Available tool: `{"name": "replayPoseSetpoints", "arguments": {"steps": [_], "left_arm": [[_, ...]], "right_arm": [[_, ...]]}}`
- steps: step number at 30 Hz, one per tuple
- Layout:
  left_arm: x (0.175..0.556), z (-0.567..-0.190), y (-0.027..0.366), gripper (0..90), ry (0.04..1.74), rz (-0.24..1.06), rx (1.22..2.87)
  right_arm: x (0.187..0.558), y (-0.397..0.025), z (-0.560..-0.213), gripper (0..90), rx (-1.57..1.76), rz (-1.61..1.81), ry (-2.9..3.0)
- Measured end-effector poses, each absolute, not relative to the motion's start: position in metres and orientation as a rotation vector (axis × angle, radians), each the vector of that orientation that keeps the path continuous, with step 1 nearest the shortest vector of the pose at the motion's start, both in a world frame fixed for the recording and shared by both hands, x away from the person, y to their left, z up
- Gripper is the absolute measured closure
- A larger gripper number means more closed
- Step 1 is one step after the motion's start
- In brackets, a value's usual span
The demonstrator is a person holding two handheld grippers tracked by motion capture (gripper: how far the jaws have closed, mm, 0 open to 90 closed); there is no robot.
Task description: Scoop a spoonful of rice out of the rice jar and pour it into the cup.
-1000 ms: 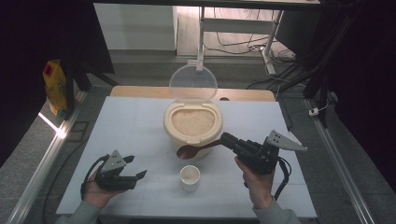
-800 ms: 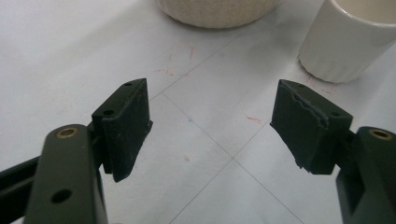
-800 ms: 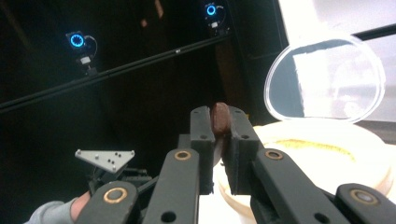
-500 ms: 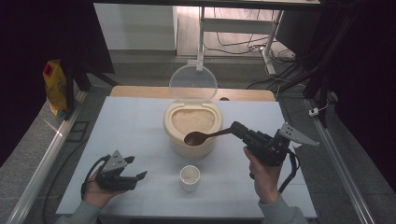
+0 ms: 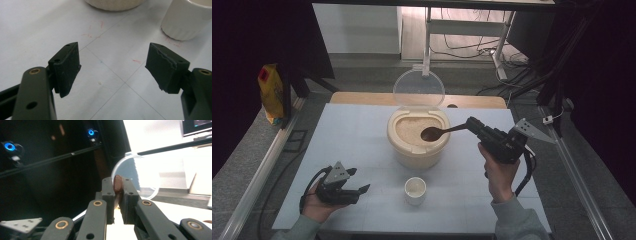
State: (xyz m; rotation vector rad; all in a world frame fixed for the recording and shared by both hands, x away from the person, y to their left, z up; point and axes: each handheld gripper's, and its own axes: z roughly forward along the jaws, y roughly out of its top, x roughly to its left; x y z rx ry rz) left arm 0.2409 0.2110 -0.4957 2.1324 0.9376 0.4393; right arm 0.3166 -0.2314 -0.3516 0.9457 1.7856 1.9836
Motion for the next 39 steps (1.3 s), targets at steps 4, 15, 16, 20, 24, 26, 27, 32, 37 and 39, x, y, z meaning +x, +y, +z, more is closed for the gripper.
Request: {"name": "replayPoseSetpoints", "arguments": {"steps": [4,15,16,20,24,26,27,32,37,39], "left_arm": [[0.241,-0.496,0.211,26.5,0.937,0.439,2.133],[0.242,-0.496,0.213,26.5,0.942,0.437,2.131],[0.242,-0.496,0.213,26.3,0.945,0.438,2.129],[0.242,-0.496,0.213,25.3,0.951,0.438,2.132],[0.243,-0.497,0.213,24.2,0.961,0.434,2.134],[0.243,-0.497,0.213,23.0,0.967,0.435,2.137],[0.244,-0.497,0.213,22.7,0.968,0.434,2.138],[0.244,-0.498,0.213,22.1,0.976,0.430,2.138],[0.245,-0.499,0.213,22.1,0.976,0.424,2.144],[0.245,-0.499,0.213,22.1,0.976,0.423,2.145]], "right_arm": [[0.326,-0.226,-0.351,82.8,0.971,1.942,1.791],[0.347,-0.216,-0.355,82.7,1.004,1.765,1.796],[0.347,-0.215,-0.356,82.7,1.005,1.755,1.797],[0.349,-0.212,-0.355,82.7,0.995,1.715,1.800],[0.349,-0.210,-0.352,82.7,0.986,1.677,1.807],[0.350,-0.208,-0.351,82.7,0.989,1.641,1.826],[0.350,-0.207,-0.352,82.8,0.990,1.633,1.832],[0.355,-0.202,-0.356,82.8,1.027,1.621,1.876],[0.360,-0.197,-0.361,82.8,1.091,1.647,1.905],[0.363,-0.196,-0.364,82.8,1.128,1.669,1.910]]}}
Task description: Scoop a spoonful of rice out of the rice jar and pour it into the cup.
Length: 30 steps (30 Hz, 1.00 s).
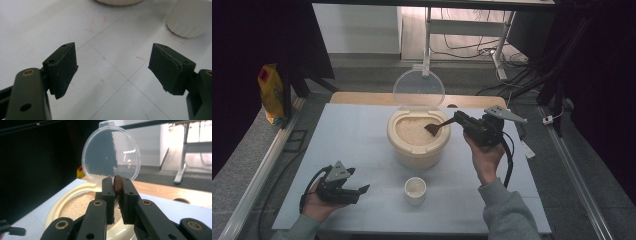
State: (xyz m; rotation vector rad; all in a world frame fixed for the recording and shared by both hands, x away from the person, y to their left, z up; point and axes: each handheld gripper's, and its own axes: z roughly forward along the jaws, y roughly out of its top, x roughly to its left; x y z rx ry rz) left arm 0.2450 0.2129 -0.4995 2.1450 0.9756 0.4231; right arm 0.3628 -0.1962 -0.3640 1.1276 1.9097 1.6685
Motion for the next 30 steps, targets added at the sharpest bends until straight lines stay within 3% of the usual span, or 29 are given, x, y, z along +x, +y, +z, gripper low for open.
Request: {"name": "replayPoseSetpoints", "arguments": {"steps": [30], "left_arm": [[0.245,-0.498,0.213,22.1,0.972,0.432,2.143]], "right_arm": [[0.373,-0.213,-0.396,82.9,1.556,1.903,1.804]]}}
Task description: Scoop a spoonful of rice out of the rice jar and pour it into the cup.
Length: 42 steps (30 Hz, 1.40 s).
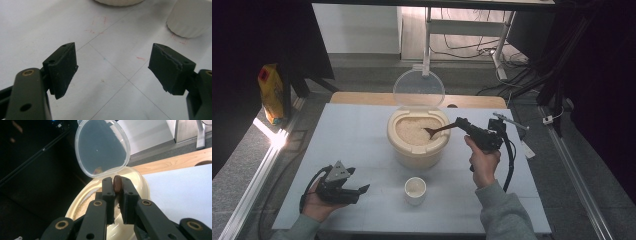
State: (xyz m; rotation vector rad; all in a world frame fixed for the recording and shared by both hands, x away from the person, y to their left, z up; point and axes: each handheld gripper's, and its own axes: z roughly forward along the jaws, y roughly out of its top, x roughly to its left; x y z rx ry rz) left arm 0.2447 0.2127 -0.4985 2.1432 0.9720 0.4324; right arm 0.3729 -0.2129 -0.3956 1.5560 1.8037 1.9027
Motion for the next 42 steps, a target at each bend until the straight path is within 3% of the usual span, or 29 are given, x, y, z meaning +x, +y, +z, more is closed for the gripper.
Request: {"name": "replayPoseSetpoints", "arguments": {"steps": [42], "left_arm": [[0.246,-0.499,0.211,22.2,0.963,0.436,2.157]], "right_arm": [[0.376,-0.238,-0.398,82.9,1.725,2.121,1.649]]}}
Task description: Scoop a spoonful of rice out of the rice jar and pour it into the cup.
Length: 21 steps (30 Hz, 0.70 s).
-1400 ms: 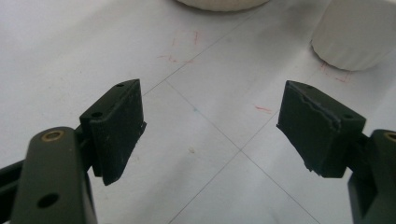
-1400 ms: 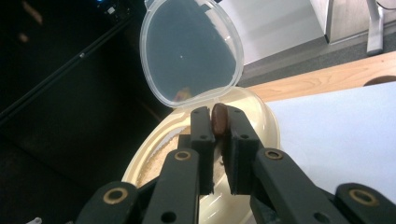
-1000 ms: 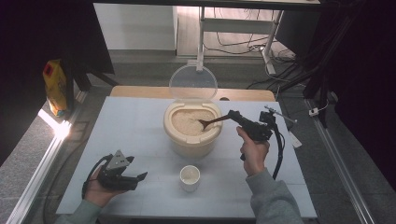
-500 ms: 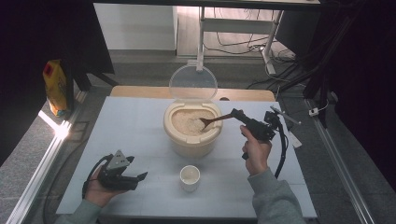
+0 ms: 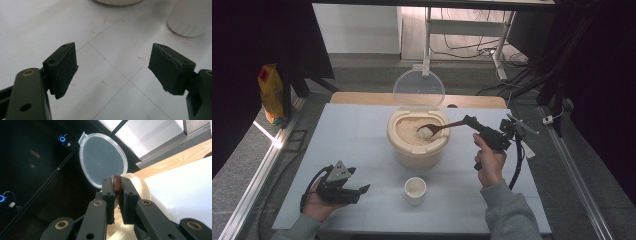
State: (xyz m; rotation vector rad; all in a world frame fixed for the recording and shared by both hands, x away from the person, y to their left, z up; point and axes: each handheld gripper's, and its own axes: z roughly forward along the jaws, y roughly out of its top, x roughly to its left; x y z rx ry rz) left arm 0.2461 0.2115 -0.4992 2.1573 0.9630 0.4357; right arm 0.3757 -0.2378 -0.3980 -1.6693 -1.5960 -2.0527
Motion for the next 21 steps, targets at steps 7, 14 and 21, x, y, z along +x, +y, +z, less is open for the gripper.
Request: {"name": "replayPoseSetpoints", "arguments": {"steps": [7,14,21], "left_arm": [[0.2464,-0.4995,0.2108,22.2,0.963,0.436,2.158],[0.2464,-0.4993,0.2108,22.2,0.962,0.436,2.158],[0.2467,-0.4994,0.2103,22.2,0.963,0.436,2.158]], "right_arm": [[0.3761,-0.2406,-0.3978,82.9,-1.671,-2.049,-1.555],[0.3751,-0.2428,-0.3972,82.9,-1.669,-2.051,-1.521],[0.3732,-0.2451,-0.4003,82.9,-1.666,-2.039,-1.506]]}}
